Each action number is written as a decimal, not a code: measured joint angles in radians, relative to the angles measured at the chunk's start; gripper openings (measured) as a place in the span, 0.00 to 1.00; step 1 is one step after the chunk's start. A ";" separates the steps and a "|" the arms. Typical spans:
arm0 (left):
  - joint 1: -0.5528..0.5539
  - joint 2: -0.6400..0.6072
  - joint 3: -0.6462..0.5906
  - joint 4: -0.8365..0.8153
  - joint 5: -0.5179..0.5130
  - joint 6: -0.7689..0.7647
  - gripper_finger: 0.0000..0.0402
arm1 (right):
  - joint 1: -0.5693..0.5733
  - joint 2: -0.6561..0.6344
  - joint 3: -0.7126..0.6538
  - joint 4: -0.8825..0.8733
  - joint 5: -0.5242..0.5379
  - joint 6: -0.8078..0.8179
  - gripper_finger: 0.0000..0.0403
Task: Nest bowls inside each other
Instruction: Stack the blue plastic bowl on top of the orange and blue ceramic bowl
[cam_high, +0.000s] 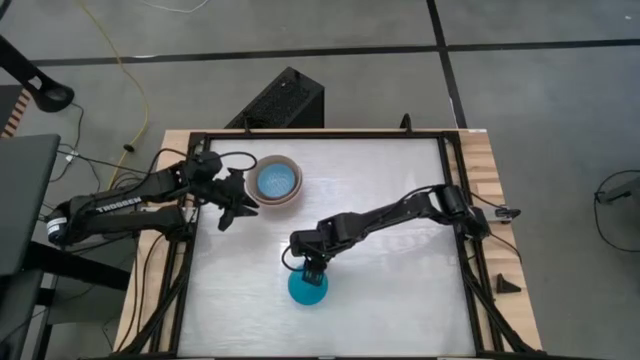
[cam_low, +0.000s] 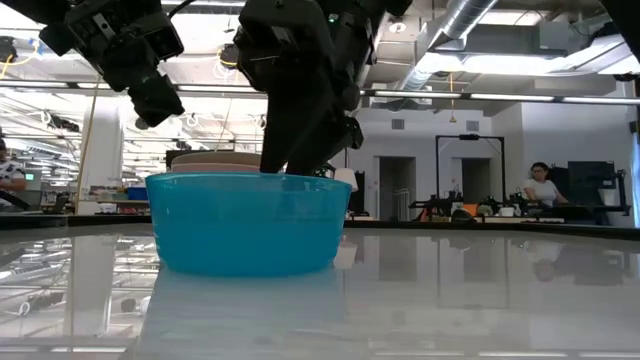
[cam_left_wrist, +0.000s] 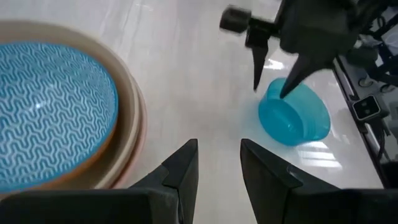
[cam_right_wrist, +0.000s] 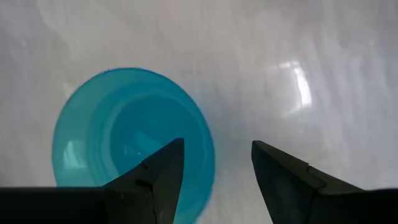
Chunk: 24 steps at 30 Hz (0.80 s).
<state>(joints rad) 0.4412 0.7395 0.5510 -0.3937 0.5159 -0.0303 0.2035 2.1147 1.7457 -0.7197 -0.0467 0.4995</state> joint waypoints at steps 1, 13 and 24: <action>0.000 0.000 0.000 0.006 0.000 0.000 0.26 | 0.000 -0.001 -0.017 0.029 -0.004 0.004 0.55; 0.000 0.000 0.000 0.001 0.000 -0.009 0.26 | -0.012 0.000 -0.161 0.222 -0.100 0.076 0.45; 0.000 0.000 0.000 0.001 -0.006 -0.107 0.26 | -0.106 -0.037 -0.161 0.119 -0.242 -0.046 0.06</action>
<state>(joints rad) 0.4412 0.7395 0.5510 -0.3923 0.5102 -0.1376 0.0972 2.0781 1.5845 -0.6008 -0.2882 0.4537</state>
